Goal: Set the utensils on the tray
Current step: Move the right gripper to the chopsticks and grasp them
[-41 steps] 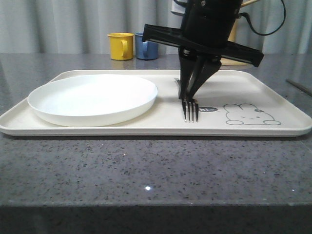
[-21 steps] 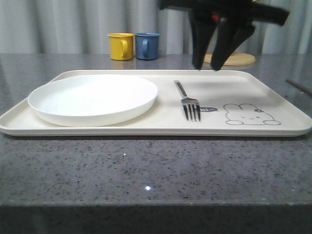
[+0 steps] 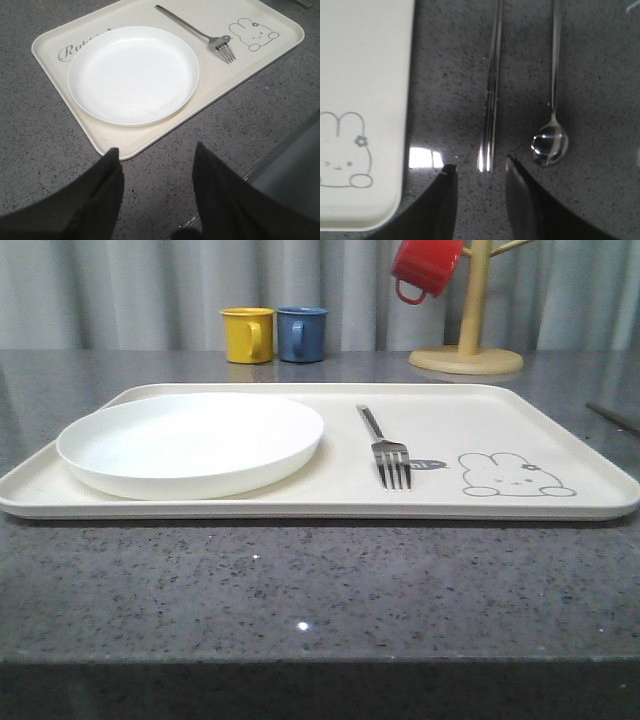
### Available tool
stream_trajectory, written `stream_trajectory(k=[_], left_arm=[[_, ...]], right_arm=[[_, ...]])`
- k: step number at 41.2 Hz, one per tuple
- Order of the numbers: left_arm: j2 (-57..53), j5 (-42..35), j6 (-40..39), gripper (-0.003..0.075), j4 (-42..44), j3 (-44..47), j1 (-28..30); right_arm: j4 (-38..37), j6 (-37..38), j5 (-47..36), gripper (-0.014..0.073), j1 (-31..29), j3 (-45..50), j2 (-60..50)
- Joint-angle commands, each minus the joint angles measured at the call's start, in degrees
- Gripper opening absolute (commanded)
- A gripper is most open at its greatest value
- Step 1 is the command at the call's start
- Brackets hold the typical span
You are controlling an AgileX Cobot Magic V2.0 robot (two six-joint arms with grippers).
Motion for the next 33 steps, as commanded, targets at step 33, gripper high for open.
stream_trajectory(k=[33], left_arm=[[0.04,-4.04,-0.49,0.0313,0.02,-1.43,-0.46]], right_arm=[[8.40,-9.87,-8.06,0.0277,-7.98,2.99,12.85]])
